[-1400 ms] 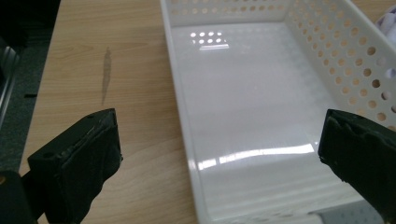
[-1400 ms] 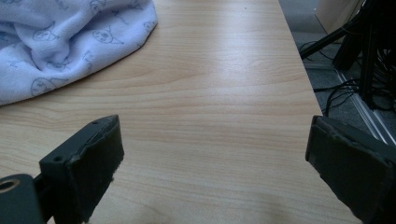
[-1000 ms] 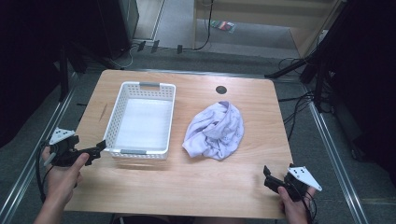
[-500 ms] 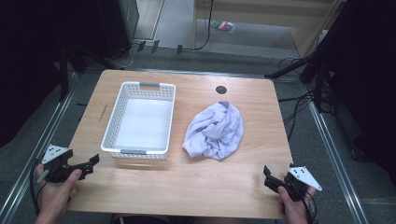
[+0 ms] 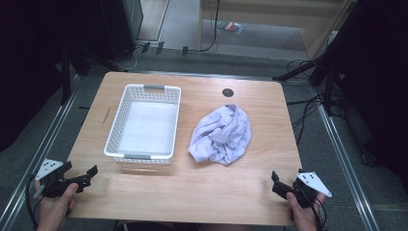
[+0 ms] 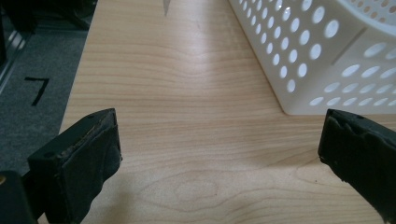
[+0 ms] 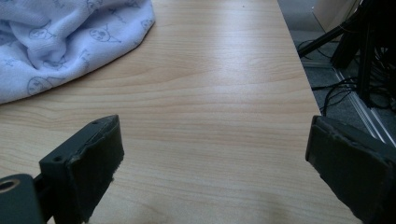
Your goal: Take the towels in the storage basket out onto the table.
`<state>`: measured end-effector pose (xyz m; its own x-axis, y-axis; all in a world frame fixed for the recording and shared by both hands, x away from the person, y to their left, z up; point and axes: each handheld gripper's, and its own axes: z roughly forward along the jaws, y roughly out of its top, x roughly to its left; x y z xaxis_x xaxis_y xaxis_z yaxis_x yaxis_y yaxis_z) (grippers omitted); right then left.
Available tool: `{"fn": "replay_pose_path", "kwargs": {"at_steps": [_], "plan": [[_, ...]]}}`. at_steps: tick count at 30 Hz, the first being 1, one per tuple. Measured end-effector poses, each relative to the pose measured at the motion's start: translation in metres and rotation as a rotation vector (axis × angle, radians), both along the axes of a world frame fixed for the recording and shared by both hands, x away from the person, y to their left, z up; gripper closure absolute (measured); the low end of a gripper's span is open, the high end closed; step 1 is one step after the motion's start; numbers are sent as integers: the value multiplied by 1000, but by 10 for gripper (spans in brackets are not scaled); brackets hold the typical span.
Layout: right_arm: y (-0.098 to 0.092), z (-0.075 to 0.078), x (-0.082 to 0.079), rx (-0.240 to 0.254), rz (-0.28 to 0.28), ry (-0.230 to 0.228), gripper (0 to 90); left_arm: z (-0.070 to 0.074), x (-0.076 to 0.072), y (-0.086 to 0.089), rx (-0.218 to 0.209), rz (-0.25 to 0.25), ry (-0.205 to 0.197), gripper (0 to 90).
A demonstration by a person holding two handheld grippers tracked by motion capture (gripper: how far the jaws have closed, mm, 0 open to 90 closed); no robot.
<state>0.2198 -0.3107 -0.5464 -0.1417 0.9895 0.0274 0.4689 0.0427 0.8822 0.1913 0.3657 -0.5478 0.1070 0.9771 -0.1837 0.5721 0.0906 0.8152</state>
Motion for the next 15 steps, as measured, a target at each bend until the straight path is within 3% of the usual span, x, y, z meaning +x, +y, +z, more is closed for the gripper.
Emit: {"fn": "replay_pose_path", "kwargs": {"at_steps": [7, 10, 15], "plan": [[0, 0, 0, 0, 2, 0, 43, -3, 5, -9, 71, -6, 27, 0], [0, 0, 0, -4, 3, 0, 43, -3, 5, -10, 80, -8, 35, 0], [0, 0, 0, -1, 1, 0, 43, 6, -3, -11, 97, 9, -19, 0]]}}
